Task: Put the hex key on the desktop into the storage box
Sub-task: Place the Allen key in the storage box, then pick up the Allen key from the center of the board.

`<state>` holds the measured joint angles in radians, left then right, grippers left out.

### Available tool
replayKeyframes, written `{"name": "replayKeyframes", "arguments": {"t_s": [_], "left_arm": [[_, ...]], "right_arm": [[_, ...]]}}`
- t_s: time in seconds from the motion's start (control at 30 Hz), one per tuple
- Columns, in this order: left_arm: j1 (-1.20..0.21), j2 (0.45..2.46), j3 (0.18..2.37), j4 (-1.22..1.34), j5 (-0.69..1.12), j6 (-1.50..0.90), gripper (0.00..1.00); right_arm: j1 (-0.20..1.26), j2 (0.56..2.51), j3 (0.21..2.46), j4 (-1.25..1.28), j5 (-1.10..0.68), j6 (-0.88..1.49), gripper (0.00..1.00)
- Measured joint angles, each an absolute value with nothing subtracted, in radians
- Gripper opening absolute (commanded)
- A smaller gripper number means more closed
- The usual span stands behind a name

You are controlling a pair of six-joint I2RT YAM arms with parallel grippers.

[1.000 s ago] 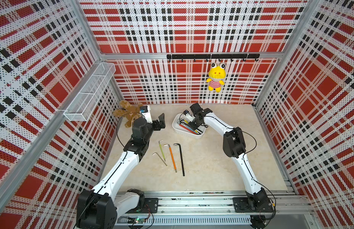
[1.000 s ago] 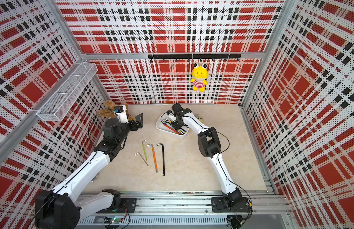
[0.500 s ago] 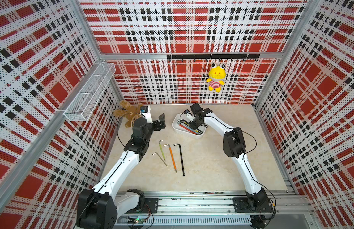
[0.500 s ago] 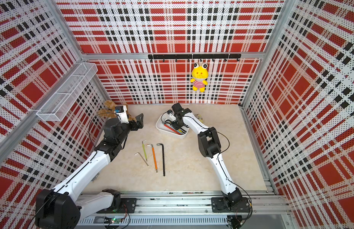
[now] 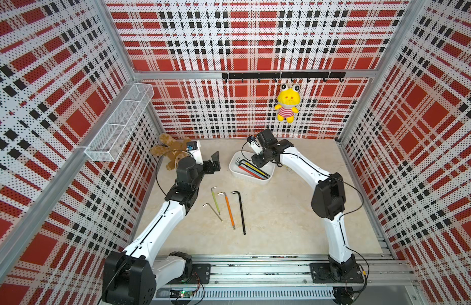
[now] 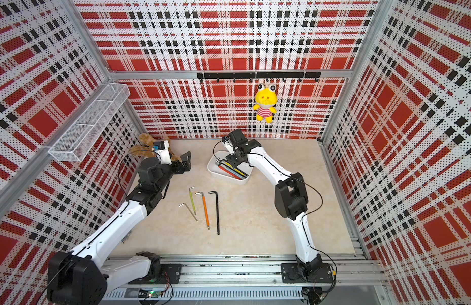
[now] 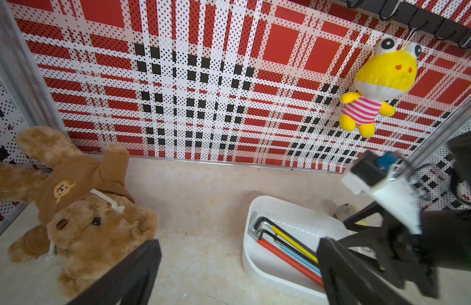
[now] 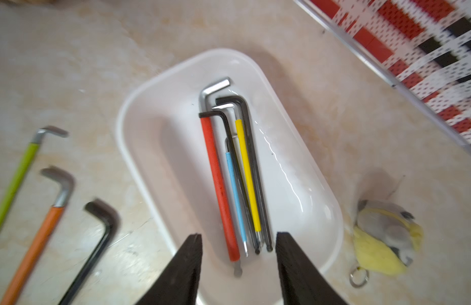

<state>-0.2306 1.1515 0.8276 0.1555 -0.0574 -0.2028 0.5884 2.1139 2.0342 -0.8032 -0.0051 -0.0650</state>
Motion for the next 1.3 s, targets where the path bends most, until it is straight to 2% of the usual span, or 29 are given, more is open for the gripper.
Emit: {"name": "replayKeyframes", "arguments": {"t_s": [0.13, 0.2, 0.3, 0.7, 1.07, 1.3], "left_arm": [[-0.231, 1.151, 0.828, 0.155, -0.058, -0.209, 0.99], [-0.229, 1.151, 0.828, 0.156, -0.056, -0.215, 0.99], [-0.225, 1.153, 0.827, 0.156, -0.051, -0.224, 0.99], [-0.219, 1.134, 0.819, 0.200, -0.049, -0.240, 0.99], [-0.219, 1.134, 0.816, 0.202, -0.050, -0.240, 0.99], [-0.218, 1.129, 0.813, 0.201, -0.054, -0.239, 0.99]], "right_arm": [[0.674, 1.906, 1.888, -0.747, 0.041, 0.034, 0.59], [0.722, 1.852, 1.832, -0.733, 0.065, 0.094, 0.59], [0.786, 1.828, 1.756, -0.738, 0.084, 0.220, 0.64], [0.918, 1.883, 1.575, -0.824, 0.154, 0.641, 0.66], [0.987, 2.087, 1.621, -0.802, 0.130, 0.751, 0.64], [1.001, 2.118, 1.621, -0.789, 0.119, 0.781, 0.58]]}}
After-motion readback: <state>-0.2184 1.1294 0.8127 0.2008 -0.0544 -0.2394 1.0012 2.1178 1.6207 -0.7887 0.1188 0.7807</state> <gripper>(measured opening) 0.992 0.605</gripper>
